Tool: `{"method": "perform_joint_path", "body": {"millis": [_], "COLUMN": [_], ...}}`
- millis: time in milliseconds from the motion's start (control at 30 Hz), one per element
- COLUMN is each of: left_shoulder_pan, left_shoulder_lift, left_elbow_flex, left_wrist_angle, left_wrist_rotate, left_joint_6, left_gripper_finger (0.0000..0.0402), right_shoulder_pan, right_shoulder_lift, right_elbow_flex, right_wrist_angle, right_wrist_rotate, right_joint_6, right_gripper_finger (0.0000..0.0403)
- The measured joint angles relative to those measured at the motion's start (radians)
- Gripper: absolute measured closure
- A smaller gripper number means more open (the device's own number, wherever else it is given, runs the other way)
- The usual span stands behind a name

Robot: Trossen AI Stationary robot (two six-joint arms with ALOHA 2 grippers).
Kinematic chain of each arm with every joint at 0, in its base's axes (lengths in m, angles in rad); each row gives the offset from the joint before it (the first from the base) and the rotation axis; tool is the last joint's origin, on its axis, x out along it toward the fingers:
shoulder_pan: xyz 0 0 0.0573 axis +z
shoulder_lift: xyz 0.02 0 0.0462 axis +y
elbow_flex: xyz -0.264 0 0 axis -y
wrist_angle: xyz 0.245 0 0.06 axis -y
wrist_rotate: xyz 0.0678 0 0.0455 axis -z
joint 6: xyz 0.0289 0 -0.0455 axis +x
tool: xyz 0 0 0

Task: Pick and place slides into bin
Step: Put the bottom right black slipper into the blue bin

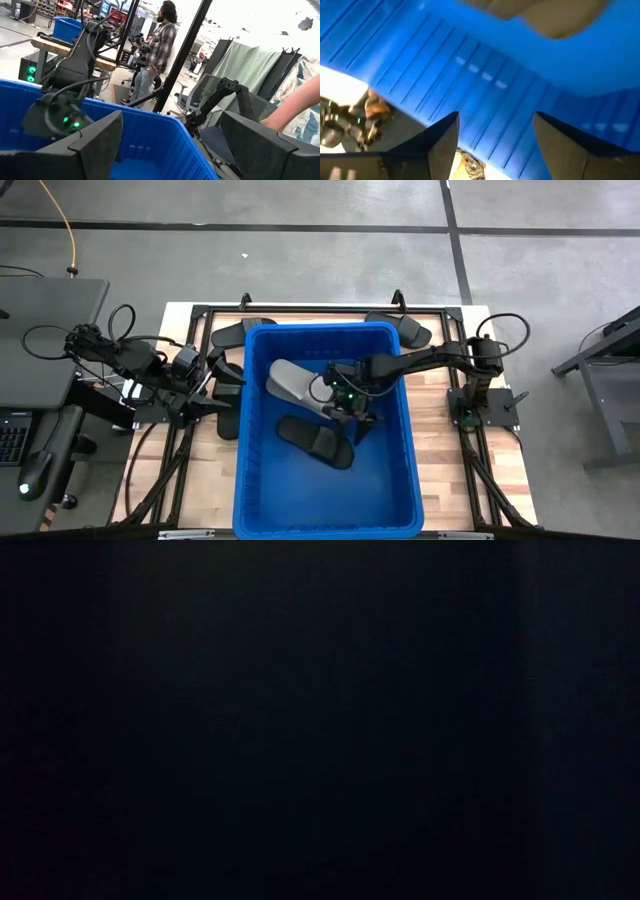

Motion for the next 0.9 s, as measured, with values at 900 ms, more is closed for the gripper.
{"method": "perform_joint_path", "body": {"millis": [900], "left_shoulder_pan": [0.000], "left_shoulder_lift": [-0.009], "left_elbow_flex": [0.000], "left_wrist_angle": [0.062], "left_wrist_rotate": [-0.076], "left_joint_6": [0.066], "left_gripper_finger": [0.0076], "right_shoulder_pan": [0.149], "right_shoulder_lift": [-0.043], "right_elbow_flex": [0.475], "right_wrist_angle": [0.067], "right_wrist_rotate": [0.746], "right_joint_6": [-0.233], "right_gripper_finger": [0.0160]}}
